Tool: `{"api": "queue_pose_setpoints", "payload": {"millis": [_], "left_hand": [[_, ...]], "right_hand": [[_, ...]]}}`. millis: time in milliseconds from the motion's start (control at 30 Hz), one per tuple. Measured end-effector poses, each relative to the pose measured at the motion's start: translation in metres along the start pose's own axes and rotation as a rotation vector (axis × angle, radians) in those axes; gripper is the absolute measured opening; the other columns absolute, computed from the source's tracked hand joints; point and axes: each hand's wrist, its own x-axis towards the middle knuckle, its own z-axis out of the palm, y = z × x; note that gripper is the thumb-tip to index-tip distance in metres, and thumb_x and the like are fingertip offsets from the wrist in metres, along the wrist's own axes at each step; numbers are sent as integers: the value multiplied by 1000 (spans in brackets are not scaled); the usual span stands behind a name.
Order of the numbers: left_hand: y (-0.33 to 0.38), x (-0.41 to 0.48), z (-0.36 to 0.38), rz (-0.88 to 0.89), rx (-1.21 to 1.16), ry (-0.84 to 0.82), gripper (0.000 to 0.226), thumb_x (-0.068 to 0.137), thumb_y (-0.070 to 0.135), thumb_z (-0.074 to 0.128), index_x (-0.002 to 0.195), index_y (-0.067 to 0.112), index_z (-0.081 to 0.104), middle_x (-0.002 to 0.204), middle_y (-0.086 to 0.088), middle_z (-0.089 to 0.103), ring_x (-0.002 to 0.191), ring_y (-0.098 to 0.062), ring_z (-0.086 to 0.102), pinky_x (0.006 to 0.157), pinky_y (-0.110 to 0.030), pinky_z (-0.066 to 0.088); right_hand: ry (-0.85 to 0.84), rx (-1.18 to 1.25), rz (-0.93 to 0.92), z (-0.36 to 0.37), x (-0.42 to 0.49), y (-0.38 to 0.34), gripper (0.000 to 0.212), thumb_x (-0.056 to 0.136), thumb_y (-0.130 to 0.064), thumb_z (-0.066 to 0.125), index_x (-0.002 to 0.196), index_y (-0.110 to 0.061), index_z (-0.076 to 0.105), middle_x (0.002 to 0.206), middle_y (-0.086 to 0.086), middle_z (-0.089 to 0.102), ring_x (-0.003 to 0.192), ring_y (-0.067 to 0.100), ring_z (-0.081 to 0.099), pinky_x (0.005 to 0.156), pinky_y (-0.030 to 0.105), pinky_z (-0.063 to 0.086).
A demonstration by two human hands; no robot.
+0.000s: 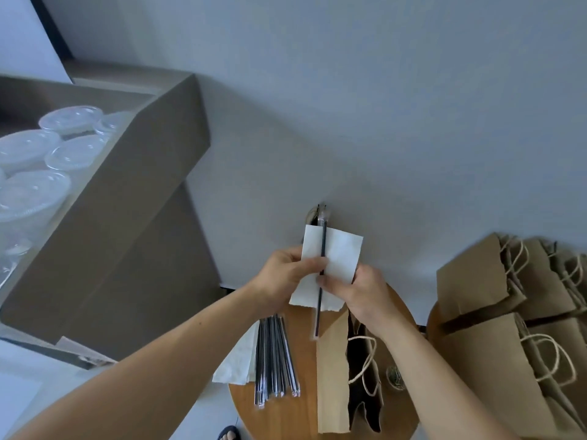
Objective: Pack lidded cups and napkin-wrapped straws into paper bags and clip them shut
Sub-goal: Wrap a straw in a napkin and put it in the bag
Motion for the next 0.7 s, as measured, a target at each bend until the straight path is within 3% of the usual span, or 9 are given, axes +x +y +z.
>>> {"api": "queue_pose_setpoints", "payload": {"millis": [100, 233, 300, 367, 500, 567, 633, 700], "left_hand": [[-5, 4, 14, -27, 44, -23, 17, 93, 20, 66, 104, 7, 71, 95, -10, 75, 84, -27, 73, 65, -33, 59], [-25, 18, 22, -57, 127, -77, 37, 93, 23, 64, 129, 21, 59, 120, -6, 68, 100, -25, 70, 76, -39, 61], [-43, 22, 21, -70, 409, -12, 51, 92, 23, 65, 140, 26, 46, 131, 2, 58, 102, -15, 65, 76, -33, 60], [-68, 21, 23, -148, 747, -66, 62, 87, 25, 69, 143, 28, 40, 133, 5, 54, 105, -8, 59, 76, -23, 54], [-126, 9, 45, -381, 1085, -336, 88, 74, 40, 81, 146, 23, 33, 136, -1, 54, 114, -21, 57, 95, -35, 52], [-142, 6, 60, -407, 1197, -304, 85, 72, 52, 78, 140, 22, 36, 123, -1, 60, 104, -23, 61, 90, -39, 54], [-149, 6, 72, -379, 1308, -215, 67, 78, 58, 68, 127, 20, 43, 108, -2, 62, 92, -22, 62, 83, -39, 56], [-153, 9, 77, -375, 1288, -105, 44, 88, 49, 55, 118, 17, 50, 102, -4, 63, 89, -23, 64, 82, -39, 56]], "right_hand": [[24, -61, 32, -14, -9, 2, 40, 74, -42, 80, 106, -21, 71, 97, -3, 75, 90, 15, 72, 76, 38, 61], [222, -197, 16, -41, -19, 8, 17, 82, -32, 78, 95, -28, 68, 89, -11, 71, 79, 2, 68, 58, 17, 54], [417, -159, 42, -60, -19, 10, 13, 83, -29, 77, 90, -30, 66, 87, -18, 69, 77, 0, 68, 53, 14, 50], [576, -111, 81, -75, -13, 15, 12, 83, -28, 77, 85, -30, 66, 85, -21, 69, 80, 0, 67, 58, 17, 49], [608, -212, 129, -77, 0, 34, 12, 87, -24, 72, 97, -20, 67, 85, -18, 66, 83, 7, 67, 53, 8, 43], [566, -283, 177, -69, 5, 47, 24, 90, -25, 69, 109, -12, 66, 96, -6, 68, 83, 11, 66, 46, 4, 39], [514, -357, 226, -61, 7, 57, 32, 92, -28, 66, 118, -10, 63, 110, 2, 69, 88, 15, 65, 50, 6, 39], [473, -408, 255, -51, 7, 64, 34, 93, -27, 64, 121, -9, 61, 116, 7, 68, 93, 20, 66, 52, 11, 40]]}}
